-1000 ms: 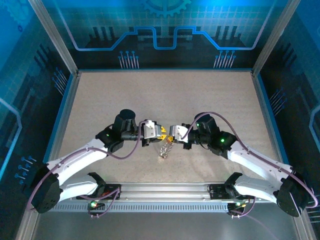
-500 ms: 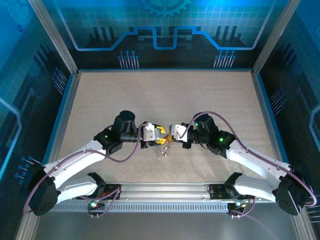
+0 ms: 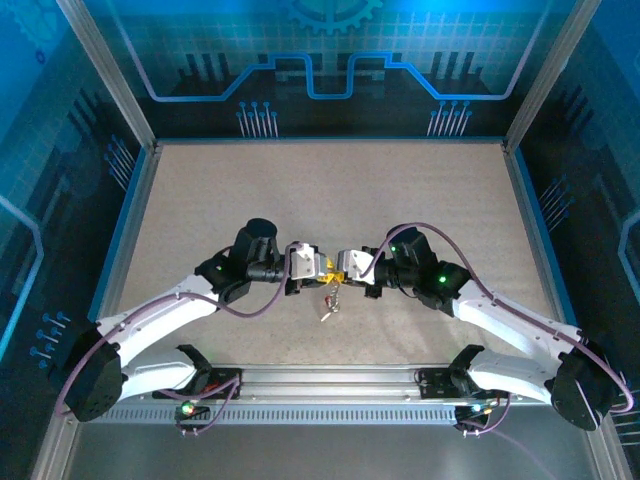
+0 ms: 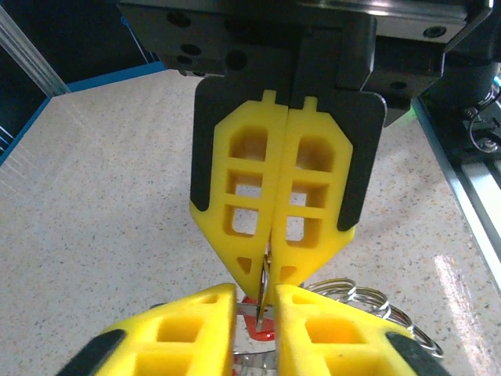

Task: Put the keys on the keyring

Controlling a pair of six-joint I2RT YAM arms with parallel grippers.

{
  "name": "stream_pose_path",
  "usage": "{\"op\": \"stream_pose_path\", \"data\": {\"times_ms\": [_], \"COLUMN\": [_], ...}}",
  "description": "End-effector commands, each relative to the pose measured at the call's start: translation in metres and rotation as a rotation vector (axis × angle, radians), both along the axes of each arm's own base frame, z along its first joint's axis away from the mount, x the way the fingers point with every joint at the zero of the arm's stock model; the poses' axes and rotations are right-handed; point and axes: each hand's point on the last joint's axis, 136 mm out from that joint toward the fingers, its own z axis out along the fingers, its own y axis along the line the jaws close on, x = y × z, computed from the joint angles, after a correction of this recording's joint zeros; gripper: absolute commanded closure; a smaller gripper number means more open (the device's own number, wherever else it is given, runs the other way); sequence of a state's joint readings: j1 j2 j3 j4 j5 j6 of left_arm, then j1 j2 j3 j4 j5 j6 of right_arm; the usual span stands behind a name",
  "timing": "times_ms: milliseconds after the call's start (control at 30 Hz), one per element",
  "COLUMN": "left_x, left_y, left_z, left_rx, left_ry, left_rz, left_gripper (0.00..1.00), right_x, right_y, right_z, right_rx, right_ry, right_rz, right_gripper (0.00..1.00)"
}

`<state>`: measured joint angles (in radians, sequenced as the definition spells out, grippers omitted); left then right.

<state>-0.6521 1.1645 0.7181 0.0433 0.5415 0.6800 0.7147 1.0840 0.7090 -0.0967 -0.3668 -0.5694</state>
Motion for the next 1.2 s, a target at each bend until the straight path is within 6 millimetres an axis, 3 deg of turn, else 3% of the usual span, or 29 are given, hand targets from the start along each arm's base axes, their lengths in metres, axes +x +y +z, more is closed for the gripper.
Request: {"op": "stream_pose_path", "data": {"times_ms": [0, 233, 300, 333, 400, 700, 1000, 1167], "left_x": [0.004, 0.007, 0.008, 0.008, 0.008, -0.003, -0.013, -0.013], "left_y": [-0.003, -0.003, -0.005, -0.005, -0.007, -0.006, 0.000, -0.001], "left_z": [0.007, -0.002, -0.005, -0.005, -0.004, 0.033, 0.049, 0.053], "left_rx": [0.009, 0.075, 0.094, 0.102, 0.106, -0.098, -0.217, -0.262], "left_ry": [-0.008, -0.007, -0.011, -0.010, -0.006, -0.024, -0.019, -0.033], "left_rz": [0.005, 0.009, 0.008, 0.003, -0.007, -0.058, -0.107, -0.121], "left_gripper": [0.84, 0.86, 0.92, 1.00, 1.00, 1.00, 1.00, 1.00], "right_x": [-0.004, -0.004, -0.002, -0.002, -0.002, -0.005, -0.004, -0.007], "right_y": [0.012, 0.012, 0.011, 0.011, 0.011, -0.001, -0.016, -0.016], "right_z": [0.026, 0.027, 0.027, 0.028, 0.027, 0.038, 0.049, 0.053], "right_rx": [0.068, 0.070, 0.067, 0.072, 0.079, 0.134, 0.206, 0.232], "right_ry": [-0.046, -0.046, -0.045, -0.047, -0.054, -0.059, -0.080, -0.072], "right_rz": [0.054, 0.049, 0.038, 0.039, 0.041, 0.040, 0.017, 0.044], "right_gripper": [1.00, 1.00, 1.00, 1.00, 0.99, 0.68, 0.69, 0.78]}}
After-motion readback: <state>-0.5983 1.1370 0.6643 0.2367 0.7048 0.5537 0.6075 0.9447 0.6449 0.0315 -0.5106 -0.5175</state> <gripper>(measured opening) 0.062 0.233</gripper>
